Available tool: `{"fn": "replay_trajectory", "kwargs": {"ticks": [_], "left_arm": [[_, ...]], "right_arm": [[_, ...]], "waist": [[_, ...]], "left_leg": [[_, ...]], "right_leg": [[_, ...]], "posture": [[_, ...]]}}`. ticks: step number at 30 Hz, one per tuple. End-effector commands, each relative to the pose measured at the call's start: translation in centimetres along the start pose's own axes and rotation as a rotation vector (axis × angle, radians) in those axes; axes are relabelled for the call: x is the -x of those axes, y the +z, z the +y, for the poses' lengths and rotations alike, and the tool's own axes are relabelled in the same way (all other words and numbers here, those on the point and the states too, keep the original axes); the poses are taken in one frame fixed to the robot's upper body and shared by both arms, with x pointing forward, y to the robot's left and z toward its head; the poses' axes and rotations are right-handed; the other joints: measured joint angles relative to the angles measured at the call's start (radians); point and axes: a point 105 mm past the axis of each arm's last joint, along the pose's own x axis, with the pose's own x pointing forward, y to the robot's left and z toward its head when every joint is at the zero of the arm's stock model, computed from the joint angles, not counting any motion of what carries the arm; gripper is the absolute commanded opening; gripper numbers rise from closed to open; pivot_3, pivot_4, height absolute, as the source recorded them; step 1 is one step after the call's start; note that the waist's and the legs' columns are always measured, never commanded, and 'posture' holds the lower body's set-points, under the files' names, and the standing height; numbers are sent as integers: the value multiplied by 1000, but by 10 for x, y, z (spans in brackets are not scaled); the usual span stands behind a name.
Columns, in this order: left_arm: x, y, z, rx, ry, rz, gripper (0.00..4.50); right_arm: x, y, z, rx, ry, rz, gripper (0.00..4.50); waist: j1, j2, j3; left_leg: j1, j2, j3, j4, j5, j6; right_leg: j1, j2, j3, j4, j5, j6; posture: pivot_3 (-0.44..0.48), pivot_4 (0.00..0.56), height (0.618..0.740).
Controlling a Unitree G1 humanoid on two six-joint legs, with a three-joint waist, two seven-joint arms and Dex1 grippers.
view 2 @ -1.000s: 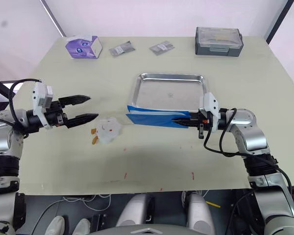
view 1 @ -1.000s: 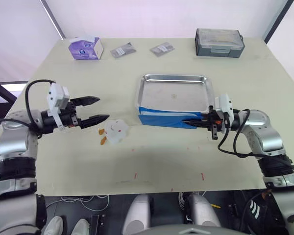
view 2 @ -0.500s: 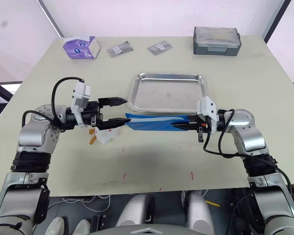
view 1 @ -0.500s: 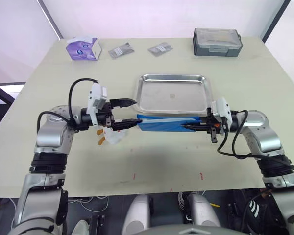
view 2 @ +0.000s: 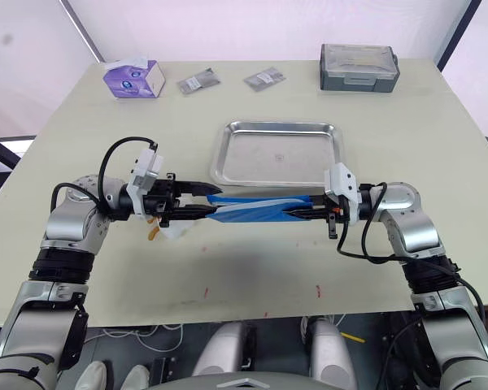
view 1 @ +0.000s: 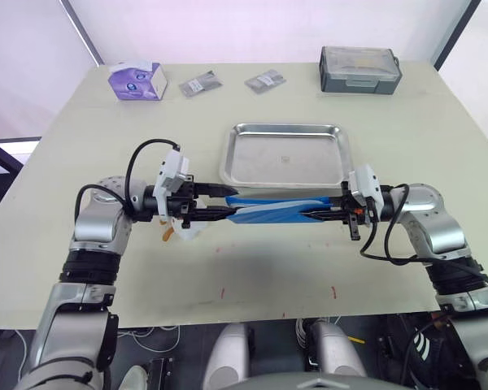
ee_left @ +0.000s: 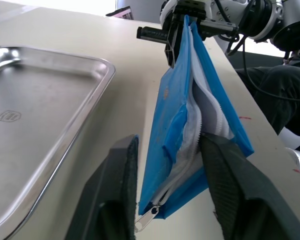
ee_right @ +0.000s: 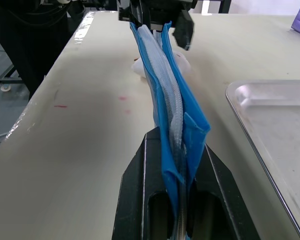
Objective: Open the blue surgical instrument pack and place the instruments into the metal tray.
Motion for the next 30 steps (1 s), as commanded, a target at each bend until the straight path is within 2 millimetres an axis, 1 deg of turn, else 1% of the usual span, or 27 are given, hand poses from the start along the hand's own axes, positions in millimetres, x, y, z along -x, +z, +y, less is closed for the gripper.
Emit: {"fn": "replay_trajectory", "kwargs": {"ticks": [1,2,4,10,17,18,19,20,21,26,28,30], "left_arm": [[-4,6,-4,-23,-37,-23,1018],[-4,5,-4,-23,-37,-25,416],[-5,4,-3,-24,-35,-25,55],[-5,0,-3,-20,-33,-23,55],[-8,-11,4,-21,-6,-18,55],[-10,-13,6,-26,-1,-17,0],[-11,-14,8,-30,3,-18,0],[-13,-16,9,-31,6,-19,0],[-15,-18,11,-33,7,-19,0],[-19,-23,13,-39,-4,-12,0],[-21,-24,14,-42,-10,-10,0],[-22,-25,16,-48,-14,-7,0]], "right_arm": [[-2,14,2,48,8,-41,0],[-2,13,2,46,8,-41,0],[-1,12,2,40,4,-41,0],[-1,7,2,4,-8,-28,0],[4,1,-2,-34,-40,-11,0],[5,-1,-3,-31,-47,-5,803],[6,-2,-3,-30,-51,-3,1297],[7,-3,-4,-29,-56,0,1533],[7,-4,-4,-29,-59,1,2105],[11,-3,-3,-34,-52,9,4431],[17,3,-3,-16,-69,8,4431],[24,13,5,-55,-45,-21,4431]], "waist": [[1,0,0],[0,0,0],[-1,0,0],[0,0,0],[1,0,0],[0,0,0],[0,0,0],[1,0,0],[1,0,0],[2,0,0],[4,0,0],[8,0,0]], "left_leg": [[0,0,0,0,0,0],[0,0,0,0,0,0],[0,0,0,0,0,0],[0,0,0,0,0,0],[0,0,0,0,0,0],[0,0,0,0,0,0],[0,0,0,0,0,0],[0,0,0,0,0,0],[0,0,0,0,0,0],[0,0,0,0,0,0],[0,0,0,0,0,0],[0,0,0,0,0,0]], "right_leg": [[0,0,0,0,0,0],[0,0,0,0,0,0],[0,0,0,0,0,0],[0,0,0,0,0,0],[0,0,0,0,0,0],[0,0,0,0,0,0],[0,0,0,0,0,0],[0,0,0,0,0,0],[0,0,0,0,0,0],[0,0,0,0,0,0],[0,0,0,0,0,0],[0,0,0,0,0,0]], "posture": [[0,150,727],[0,150,727],[0,150,727],[0,150,727],[0,150,727],[0,150,727],[0,150,727],[0,150,727],[0,150,727],[0,150,727],[0,150,727],[0,150,727]]}}
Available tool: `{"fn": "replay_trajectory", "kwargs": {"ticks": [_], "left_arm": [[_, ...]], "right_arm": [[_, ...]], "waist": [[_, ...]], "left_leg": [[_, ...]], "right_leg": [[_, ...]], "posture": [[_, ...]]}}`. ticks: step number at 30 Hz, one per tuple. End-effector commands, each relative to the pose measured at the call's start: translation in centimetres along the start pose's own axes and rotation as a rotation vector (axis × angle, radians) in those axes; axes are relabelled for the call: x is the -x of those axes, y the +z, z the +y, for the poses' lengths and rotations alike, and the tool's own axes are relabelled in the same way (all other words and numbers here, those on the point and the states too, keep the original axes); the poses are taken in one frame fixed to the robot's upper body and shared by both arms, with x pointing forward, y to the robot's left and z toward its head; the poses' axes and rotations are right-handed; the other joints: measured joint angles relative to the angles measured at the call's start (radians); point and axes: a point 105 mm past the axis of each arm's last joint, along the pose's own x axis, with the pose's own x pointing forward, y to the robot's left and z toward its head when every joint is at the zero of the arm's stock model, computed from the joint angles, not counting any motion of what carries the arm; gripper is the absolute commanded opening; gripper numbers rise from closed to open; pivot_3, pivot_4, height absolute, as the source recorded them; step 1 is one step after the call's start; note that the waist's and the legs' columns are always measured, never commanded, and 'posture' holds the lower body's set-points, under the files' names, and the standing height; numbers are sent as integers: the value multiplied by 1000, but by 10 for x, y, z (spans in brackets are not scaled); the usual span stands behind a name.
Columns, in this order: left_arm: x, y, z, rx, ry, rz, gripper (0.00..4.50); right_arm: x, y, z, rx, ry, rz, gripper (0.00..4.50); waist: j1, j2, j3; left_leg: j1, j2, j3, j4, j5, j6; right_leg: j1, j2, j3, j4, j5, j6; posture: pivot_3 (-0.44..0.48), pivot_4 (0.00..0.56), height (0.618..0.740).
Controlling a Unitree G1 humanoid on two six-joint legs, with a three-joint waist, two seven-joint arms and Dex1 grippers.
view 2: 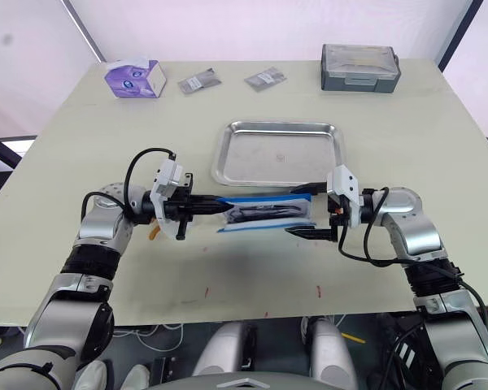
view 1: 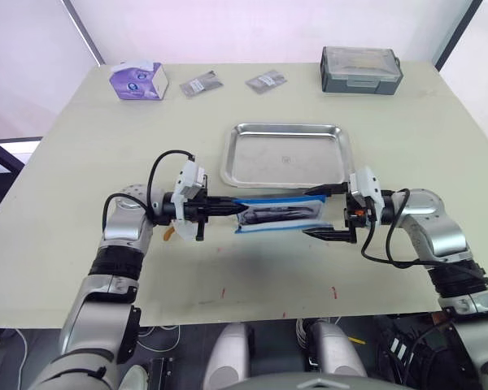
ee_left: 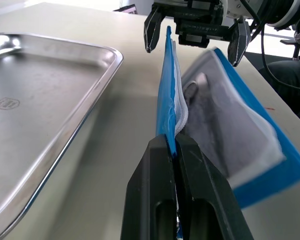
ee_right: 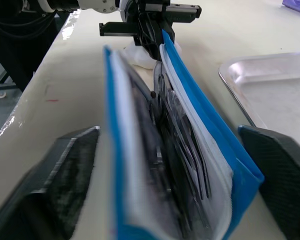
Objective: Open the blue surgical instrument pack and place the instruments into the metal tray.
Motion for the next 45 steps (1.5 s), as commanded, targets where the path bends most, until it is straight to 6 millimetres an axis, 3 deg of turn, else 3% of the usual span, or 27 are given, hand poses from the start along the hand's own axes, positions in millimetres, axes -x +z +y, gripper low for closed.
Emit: {"fn": "replay_trajectory", "kwargs": {"ticks": [1,5,8,15,20,28,37,45], "left_arm": [[-4,2,1,-34,-32,6,0],[-5,0,2,-45,-41,15,0],[-6,-1,2,-47,-47,18,0],[-9,-4,2,-68,-76,32,0],[-10,-1,6,-67,-70,14,0],[-16,-5,8,-56,-73,10,0],[-32,-6,3,-51,-129,4,0],[-32,-8,4,-46,-137,24,0]], "right_arm": [[16,30,11,-10,24,-80,4431],[22,47,19,-74,35,-142,4431],[22,59,14,-105,-2,-210,3649],[15,41,10,-139,-41,-163,32],[8,22,16,-163,-32,-108,32],[4,-18,44,-209,2,0,32],[0,-28,55,-229,3,24,32],[5,-37,59,-254,-2,75,32]], "waist": [[7,0,0],[10,0,0],[11,0,0],[16,0,0],[18,0,0],[19,0,0],[20,-1,0],[21,-1,0]], "left_leg": [[0,0,0,0,0,0],[0,0,0,1,-1,2],[0,0,0,1,-2,3],[0,0,0,1,-2,3],[0,0,0,1,-2,3],[0,0,0,1,-2,3],[0,0,0,1,-2,3],[0,0,0,2,-1,3]], "right_leg": [[0,0,0,0,0,0],[0,0,0,1,0,0],[0,0,0,0,0,0],[0,0,0,0,0,0],[0,0,0,0,0,0],[1,0,0,0,0,0],[1,0,0,0,0,0],[1,0,0,0,0,0]], "posture": [[0,150,727],[0,150,727],[0,150,727],[0,150,727],[0,150,727],[0,150,727],[0,150,727],[0,150,727]]}}
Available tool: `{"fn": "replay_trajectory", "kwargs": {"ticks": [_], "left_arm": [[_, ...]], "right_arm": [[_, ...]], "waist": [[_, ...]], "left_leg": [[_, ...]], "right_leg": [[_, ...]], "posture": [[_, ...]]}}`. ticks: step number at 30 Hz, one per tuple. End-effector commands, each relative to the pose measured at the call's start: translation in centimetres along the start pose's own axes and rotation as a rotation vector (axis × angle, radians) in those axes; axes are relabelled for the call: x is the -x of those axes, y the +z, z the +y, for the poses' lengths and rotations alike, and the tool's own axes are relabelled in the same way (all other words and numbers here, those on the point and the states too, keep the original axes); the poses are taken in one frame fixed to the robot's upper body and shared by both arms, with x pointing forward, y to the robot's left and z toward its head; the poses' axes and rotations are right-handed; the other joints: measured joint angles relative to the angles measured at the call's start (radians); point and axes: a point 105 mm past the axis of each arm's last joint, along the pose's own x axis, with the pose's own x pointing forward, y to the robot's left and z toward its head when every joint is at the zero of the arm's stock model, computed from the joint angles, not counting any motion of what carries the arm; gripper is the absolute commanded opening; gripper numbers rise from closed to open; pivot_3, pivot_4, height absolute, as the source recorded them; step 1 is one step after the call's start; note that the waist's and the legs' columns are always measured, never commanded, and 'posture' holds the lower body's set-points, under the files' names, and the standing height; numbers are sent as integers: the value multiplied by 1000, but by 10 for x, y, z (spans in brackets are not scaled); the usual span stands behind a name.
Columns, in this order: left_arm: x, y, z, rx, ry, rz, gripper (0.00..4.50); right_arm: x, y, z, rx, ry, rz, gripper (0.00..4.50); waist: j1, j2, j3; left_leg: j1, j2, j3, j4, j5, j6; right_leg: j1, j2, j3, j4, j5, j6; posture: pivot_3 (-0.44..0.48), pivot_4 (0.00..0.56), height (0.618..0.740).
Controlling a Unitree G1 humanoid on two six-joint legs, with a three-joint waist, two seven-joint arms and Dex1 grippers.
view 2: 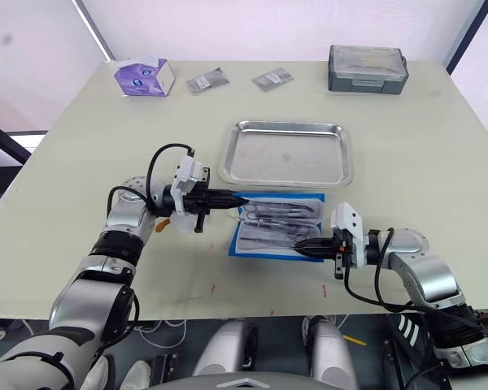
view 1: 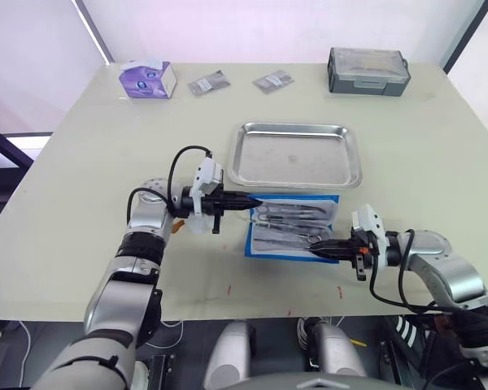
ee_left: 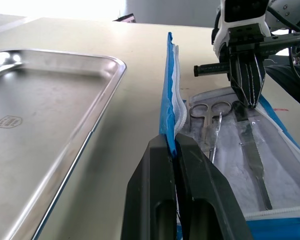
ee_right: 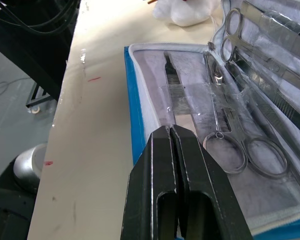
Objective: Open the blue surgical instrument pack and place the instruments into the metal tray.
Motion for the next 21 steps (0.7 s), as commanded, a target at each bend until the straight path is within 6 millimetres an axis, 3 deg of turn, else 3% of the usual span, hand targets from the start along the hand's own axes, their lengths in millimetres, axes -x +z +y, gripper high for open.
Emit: {"fn": "replay_trajectory", "kwargs": {"ticks": [1,13,21], "left_arm": [[-5,-7,-7,16,-78,36,0],[-14,-27,21,-6,95,198,0],[-28,-36,26,9,104,264,0]], "right_arm": [[3,-1,7,12,18,18,32],[3,-22,6,21,-7,69,32],[1,-27,5,34,-19,73,32]], "waist": [[1,0,0],[-2,-1,0],[-1,-1,0]], "left_leg": [[0,0,0,0,0,0],[0,0,0,0,0,0],[0,0,0,0,0,0]], "right_leg": [[0,0,0,0,0,0],[0,0,0,0,0,0],[0,0,0,0,0,0]], "posture": [[0,150,727],[0,150,727],[0,150,727]]}}
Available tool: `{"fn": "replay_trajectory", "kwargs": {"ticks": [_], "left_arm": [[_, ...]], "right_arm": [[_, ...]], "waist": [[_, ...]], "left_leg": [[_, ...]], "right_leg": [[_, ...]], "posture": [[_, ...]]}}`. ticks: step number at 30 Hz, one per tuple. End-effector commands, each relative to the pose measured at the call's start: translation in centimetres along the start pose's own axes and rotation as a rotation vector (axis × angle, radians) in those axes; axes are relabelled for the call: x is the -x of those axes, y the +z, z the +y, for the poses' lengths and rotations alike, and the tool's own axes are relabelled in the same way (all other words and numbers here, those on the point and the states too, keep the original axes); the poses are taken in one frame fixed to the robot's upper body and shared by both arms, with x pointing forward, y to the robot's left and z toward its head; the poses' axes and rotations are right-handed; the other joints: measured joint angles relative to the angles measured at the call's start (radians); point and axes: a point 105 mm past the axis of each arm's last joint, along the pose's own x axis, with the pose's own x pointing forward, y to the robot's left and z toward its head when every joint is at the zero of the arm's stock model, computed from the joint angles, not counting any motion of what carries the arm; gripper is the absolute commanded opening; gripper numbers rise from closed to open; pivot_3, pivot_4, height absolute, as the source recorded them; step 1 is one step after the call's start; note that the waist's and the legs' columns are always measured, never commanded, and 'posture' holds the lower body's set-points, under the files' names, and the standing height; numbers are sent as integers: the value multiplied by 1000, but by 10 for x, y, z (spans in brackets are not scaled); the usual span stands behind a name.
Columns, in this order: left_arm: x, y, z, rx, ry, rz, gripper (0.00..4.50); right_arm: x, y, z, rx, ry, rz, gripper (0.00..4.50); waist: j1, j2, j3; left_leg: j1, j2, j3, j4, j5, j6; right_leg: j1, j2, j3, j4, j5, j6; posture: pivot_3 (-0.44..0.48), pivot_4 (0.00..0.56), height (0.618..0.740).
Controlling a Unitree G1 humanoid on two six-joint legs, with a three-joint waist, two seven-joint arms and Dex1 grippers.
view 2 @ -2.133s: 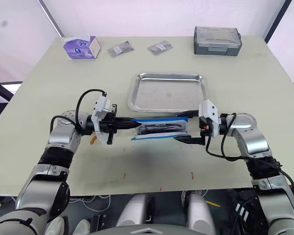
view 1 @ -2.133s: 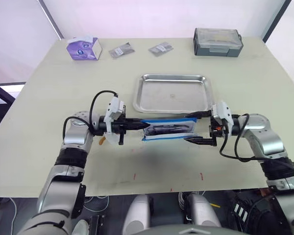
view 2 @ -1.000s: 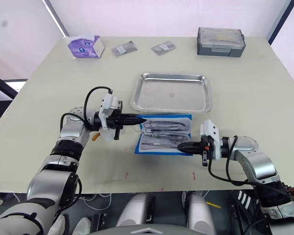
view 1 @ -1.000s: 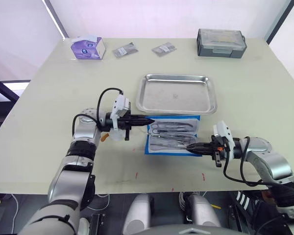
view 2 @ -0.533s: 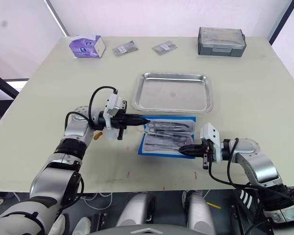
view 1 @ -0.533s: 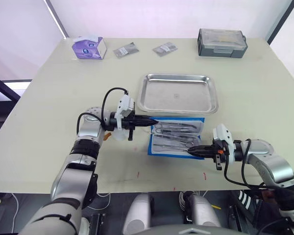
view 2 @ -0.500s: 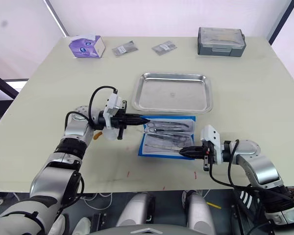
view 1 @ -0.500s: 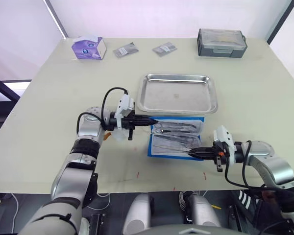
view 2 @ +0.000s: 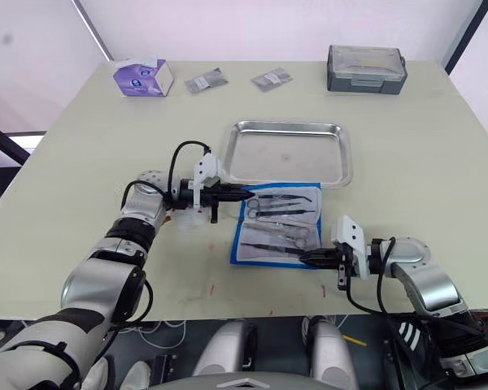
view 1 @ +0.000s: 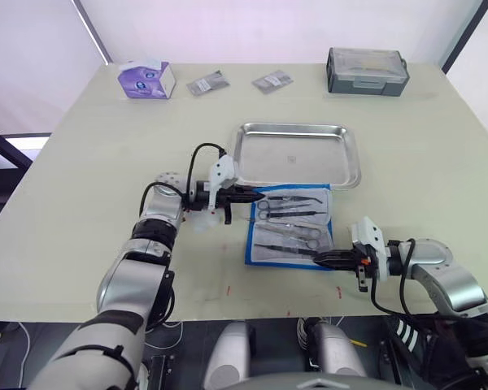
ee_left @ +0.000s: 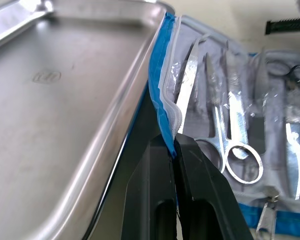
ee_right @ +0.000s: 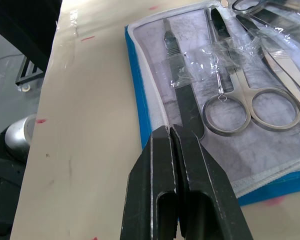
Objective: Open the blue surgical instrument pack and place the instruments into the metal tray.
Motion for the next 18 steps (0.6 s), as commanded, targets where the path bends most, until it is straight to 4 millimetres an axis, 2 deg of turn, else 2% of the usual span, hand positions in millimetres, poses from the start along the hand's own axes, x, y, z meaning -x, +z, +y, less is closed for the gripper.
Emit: {"fn": "replay_trajectory", "kwargs": {"ticks": [1,10,18], "left_arm": [[-16,-10,-9,11,-52,66,0],[-20,-30,-12,79,-58,190,0],[-22,-30,-22,99,-132,172,0]], "right_arm": [[-3,-3,1,10,-2,3,32],[-5,-6,3,13,-10,3,32],[-2,2,7,22,-6,-17,32]], "waist": [[0,0,0],[1,-1,-4],[0,-2,-8]], "left_leg": [[0,0,0,0,0,0],[1,0,0,0,0,0],[2,0,0,0,0,0]], "right_leg": [[0,0,0,0,0,0],[2,0,0,0,0,0],[2,0,0,0,0,0]], "posture": [[0,150,727],[0,150,727],[0,150,727]]}}
